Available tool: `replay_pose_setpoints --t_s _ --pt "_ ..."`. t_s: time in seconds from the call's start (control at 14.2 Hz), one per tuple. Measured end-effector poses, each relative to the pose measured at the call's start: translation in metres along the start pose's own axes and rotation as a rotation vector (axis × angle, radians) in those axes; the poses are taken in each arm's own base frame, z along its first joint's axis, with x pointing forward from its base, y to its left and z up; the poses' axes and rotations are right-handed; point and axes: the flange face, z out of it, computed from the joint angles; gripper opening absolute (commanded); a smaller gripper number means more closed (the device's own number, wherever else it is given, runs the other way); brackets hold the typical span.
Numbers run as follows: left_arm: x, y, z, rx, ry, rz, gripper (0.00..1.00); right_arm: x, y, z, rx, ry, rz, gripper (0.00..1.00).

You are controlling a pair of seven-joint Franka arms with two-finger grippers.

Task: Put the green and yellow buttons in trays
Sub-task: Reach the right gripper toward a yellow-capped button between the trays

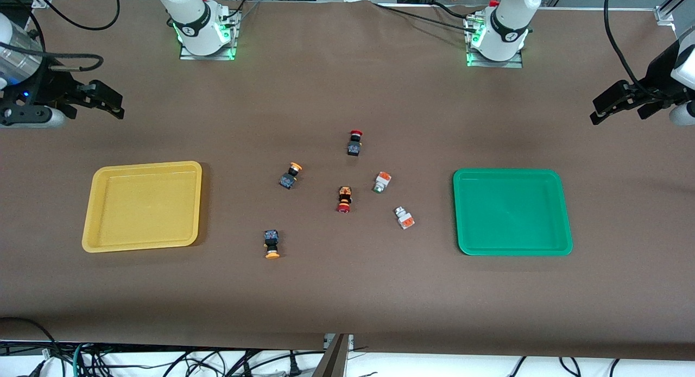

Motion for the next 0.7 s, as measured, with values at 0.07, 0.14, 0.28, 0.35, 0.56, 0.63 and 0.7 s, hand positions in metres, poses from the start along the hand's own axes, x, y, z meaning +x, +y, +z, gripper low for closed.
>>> replay_pose_setpoints --t_s 0.07,0.14,0.28,0.35,0.56,0.63,0.7 --pt "0.001 -0.003 0.000 0.000 0.002 -0.006 1.00 0.004 0.000 0.001 0.000 -0.004 0.001 1.00" --pt "0.002 -0.007 0.000 0.000 0.004 -0.014 1.00 0.006 0.000 0.001 0.000 -0.004 0.001 1.00" --pt "0.003 -0.010 0.001 0.000 0.001 -0.019 1.00 0.009 0.000 0.002 0.001 -0.006 0.001 1.00" --pt "0.004 -0.006 0.004 0.001 -0.003 -0.013 1.00 0.012 0.000 0.008 0.000 -0.016 0.001 1.00" --pt "0.007 0.003 0.012 0.001 -0.012 0.003 1.00 0.032 -0.009 0.048 -0.002 -0.083 -0.012 1.00" --pt "0.008 0.005 0.013 0.001 -0.013 0.005 1.00 0.042 -0.017 0.067 -0.001 -0.096 -0.024 1.00" --pt "0.008 0.005 0.013 0.001 -0.012 0.005 1.00 0.054 -0.030 0.088 0.001 -0.096 -0.044 1.00"
